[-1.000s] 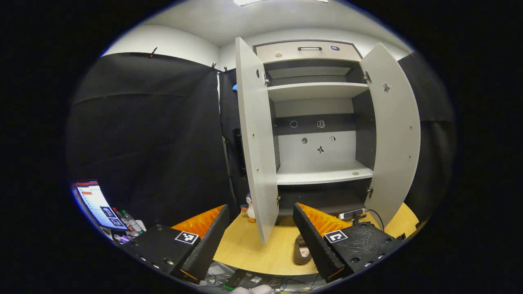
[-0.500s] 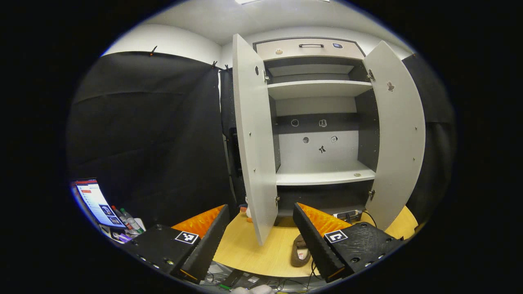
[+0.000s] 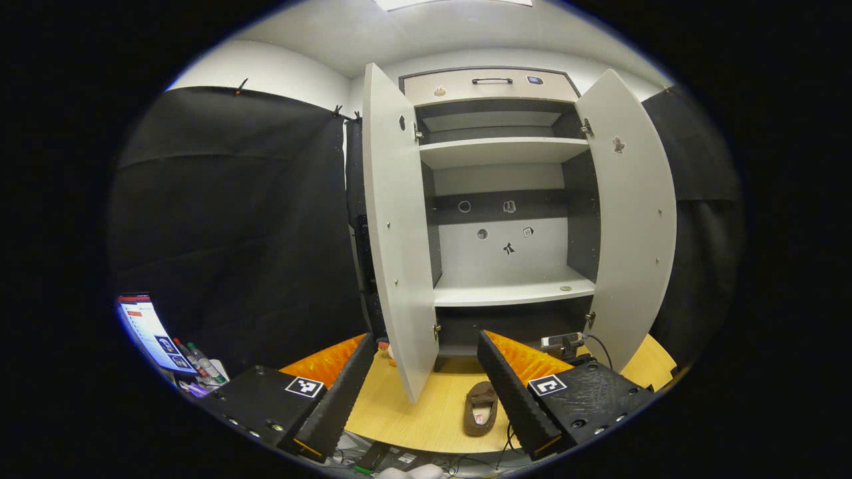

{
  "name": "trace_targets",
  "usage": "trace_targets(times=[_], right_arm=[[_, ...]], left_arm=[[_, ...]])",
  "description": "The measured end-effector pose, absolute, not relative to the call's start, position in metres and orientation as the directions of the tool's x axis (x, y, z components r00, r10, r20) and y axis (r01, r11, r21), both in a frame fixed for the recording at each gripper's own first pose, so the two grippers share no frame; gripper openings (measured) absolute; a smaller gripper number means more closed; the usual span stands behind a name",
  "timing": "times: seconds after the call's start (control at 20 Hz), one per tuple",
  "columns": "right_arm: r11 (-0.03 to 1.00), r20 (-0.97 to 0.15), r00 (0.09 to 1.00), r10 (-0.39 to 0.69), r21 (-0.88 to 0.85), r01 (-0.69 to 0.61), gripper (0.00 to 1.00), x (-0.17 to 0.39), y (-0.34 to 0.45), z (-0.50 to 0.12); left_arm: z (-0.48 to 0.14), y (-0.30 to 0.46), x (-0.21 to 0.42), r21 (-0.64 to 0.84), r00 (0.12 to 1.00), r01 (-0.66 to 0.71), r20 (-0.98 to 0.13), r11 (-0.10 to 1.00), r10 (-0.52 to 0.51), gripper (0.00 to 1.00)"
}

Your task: Grab one shoe with the right hand and put it into the shoe cabinet, grab the other shoe with the left hand and put it into the shoe cabinet; then close the right door with the right hand and the left door with the left hand.

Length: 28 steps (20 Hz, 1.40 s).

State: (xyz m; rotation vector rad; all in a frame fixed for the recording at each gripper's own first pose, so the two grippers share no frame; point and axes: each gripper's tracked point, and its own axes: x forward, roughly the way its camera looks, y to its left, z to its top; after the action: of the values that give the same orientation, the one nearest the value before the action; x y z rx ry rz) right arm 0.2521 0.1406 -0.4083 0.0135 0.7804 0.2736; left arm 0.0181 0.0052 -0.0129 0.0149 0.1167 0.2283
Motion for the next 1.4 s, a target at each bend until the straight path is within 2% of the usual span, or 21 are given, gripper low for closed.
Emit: trace_targets(times=[0.5,0.9,1.15,1.4], right_arm=[[0.948,-0.491,0.812,0.315,0.112,-0.299,0.07,0.275,0.139,-0.229],[0.960,-0.360,0.892,0.274,0.040,-0.279,0.08,0.355,0.146,-0.105],[0.967,-0.379,0.890,0.253,0.087,-0.238,0.08,0.424,0.157,-0.068],[0.984,-0.435,0.885,0.166,0.012,-0.179,0.08,0.493,0.149,-0.066]], left_arm=[[-0.013,-0.005,0.014,-0.001,0.984,-0.165,-0.074,0.986,0.164,0.95],[-0.018,-0.005,0.018,-0.014,0.986,-0.156,-0.059,0.988,0.155,0.96],[-0.022,-0.004,0.019,-0.021,0.983,-0.173,-0.072,0.985,0.171,0.96],[-0.024,0.001,0.018,-0.010,0.973,-0.215,-0.089,0.976,0.214,0.96]])
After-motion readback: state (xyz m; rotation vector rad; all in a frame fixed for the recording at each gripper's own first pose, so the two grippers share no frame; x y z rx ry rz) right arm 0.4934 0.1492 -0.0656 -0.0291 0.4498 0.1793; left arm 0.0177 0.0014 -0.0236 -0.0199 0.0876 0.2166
